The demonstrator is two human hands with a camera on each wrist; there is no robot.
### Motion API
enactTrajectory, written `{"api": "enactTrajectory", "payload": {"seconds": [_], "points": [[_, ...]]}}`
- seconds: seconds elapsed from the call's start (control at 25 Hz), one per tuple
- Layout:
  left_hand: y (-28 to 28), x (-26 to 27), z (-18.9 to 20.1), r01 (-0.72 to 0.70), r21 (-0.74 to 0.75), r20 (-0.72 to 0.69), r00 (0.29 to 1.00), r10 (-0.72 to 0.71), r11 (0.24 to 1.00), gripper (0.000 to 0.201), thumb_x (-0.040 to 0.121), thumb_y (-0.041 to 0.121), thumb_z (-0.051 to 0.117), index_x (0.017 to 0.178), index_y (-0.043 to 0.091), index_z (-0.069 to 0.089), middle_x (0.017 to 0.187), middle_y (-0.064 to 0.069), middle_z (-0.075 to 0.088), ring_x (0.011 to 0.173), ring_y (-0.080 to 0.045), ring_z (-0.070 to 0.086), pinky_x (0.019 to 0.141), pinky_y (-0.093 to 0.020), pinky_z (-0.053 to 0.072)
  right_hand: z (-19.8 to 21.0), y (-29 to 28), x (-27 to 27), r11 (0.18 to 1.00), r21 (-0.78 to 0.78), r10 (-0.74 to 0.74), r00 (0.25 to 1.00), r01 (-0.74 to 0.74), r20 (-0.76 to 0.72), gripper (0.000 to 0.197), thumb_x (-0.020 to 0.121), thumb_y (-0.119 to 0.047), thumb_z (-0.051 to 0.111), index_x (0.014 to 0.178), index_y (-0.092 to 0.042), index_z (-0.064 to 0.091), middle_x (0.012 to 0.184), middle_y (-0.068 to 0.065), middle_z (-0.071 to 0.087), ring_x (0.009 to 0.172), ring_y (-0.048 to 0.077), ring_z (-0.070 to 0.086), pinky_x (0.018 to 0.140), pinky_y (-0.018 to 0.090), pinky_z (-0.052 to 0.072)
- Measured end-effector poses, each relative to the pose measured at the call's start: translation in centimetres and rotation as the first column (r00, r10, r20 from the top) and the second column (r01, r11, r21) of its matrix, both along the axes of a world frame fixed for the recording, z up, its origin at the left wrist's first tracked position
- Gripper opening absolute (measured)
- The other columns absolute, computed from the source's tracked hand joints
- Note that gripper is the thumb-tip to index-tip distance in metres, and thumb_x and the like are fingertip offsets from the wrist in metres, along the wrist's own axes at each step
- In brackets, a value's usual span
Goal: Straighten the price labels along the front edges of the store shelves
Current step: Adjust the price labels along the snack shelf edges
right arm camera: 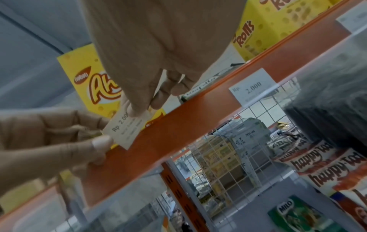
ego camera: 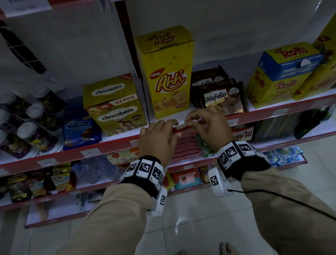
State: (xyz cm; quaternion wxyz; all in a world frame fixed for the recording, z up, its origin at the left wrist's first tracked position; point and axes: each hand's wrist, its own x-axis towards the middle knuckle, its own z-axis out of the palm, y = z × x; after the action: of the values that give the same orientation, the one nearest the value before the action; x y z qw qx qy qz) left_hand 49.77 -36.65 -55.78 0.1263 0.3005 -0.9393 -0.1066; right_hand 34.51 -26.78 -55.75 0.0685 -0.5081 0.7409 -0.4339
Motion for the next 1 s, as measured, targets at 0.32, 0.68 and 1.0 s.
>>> {"api": "enactTrajectory", "payload": {"seconds": [0.32, 0.68, 1.0], "points": [[0.2, -0.7, -0.3, 0.025, -0.131, 0.122, 0.992, -0.009, 0.991, 0.024, 0.096, 0.030, 0.046, 0.109, 0.018, 0.062, 0.105, -0.005, 0.056, 0.100, -0.029, 0.050, 0.082, -0.038, 0.029, -1.0, 0.5, 0.4, 0.985, 0.171, 0.075, 0.944, -0.020, -0.321, 0.012, 0.084, -0.015, 0.065, 0.094, -0.010, 0.068, 0.095, 0.010, 0.061, 0.091, 0.032, 0.050, 0.079, 0.040, 0.042], [0.3, -0.9, 0.0, 0.071, -0.169, 0.207, 0.978, -0.035, 0.983, 0.023, 0.095, 0.025, 0.044, 0.103, 0.015, 0.063, 0.103, -0.007, 0.053, 0.097, -0.030, 0.049, 0.081, -0.038, 0.029, 0.0, 0.3, 0.6, 0.889, 0.456, 0.185, 0.872, 0.049, -0.454, 0.023, 0.094, -0.023, 0.053, 0.105, -0.007, 0.066, 0.106, 0.015, 0.056, 0.102, 0.032, 0.047, 0.073, 0.044, 0.047], [0.2, -0.6, 0.0, 0.035, -0.155, 0.192, 0.981, -0.004, 0.987, 0.030, 0.099, 0.034, 0.040, 0.111, 0.017, 0.062, 0.110, -0.005, 0.056, 0.104, -0.028, 0.050, 0.087, -0.038, 0.028, -0.1, 0.6, 0.7, 0.887, 0.453, 0.159, 0.867, 0.084, -0.472, 0.018, 0.095, -0.018, 0.051, 0.105, -0.010, 0.064, 0.106, 0.012, 0.056, 0.102, 0.031, 0.046, 0.073, 0.045, 0.047]]}}
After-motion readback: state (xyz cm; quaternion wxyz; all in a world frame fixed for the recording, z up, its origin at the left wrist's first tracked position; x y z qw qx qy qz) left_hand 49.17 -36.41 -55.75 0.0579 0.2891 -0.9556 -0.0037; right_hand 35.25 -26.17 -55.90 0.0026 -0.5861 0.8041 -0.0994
